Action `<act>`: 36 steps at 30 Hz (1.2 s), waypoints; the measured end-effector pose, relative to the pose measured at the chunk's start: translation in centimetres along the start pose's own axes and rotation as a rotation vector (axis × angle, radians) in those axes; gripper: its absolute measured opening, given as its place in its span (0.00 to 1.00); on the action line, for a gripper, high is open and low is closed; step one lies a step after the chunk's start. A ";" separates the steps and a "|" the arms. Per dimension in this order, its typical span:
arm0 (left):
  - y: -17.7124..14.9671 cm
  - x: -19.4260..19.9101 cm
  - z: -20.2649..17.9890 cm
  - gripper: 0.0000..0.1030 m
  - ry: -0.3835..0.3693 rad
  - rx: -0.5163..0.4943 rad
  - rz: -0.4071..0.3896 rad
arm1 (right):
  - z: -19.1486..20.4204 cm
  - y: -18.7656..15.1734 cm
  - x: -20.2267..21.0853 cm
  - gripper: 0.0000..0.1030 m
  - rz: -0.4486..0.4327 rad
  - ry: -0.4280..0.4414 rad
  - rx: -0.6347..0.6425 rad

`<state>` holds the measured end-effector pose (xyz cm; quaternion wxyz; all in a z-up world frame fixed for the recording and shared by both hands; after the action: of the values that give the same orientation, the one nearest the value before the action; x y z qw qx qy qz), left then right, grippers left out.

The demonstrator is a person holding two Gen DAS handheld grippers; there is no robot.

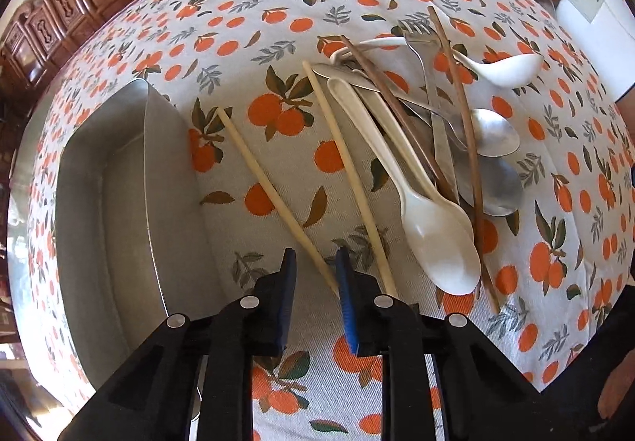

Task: Organize utensils
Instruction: 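Grasp a wooden chopstick with the left tool while the right tool approaches the pile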

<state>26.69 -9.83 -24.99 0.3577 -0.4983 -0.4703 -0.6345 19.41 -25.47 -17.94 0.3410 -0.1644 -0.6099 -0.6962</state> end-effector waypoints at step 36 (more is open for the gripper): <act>-5.7 8.3 6.7 0.04 -0.259 0.115 -0.391 | 8.9 0.3 -10.2 0.28 0.241 0.085 0.157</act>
<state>21.36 -1.64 -17.89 0.1925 -0.4540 -0.6350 -0.5946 25.23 -14.15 -22.56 0.4593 -0.1798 -0.6234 -0.6067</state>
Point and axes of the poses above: each gripper's, at about its wrist camera, not at the fingertips, and x roughly against the way its jaws point, z to its left, y to its top, the point moved 1 cm from there along -x, roughly the way its jaws point, and after that the axes turned 3 degrees about -y, right-handed, at the moved point
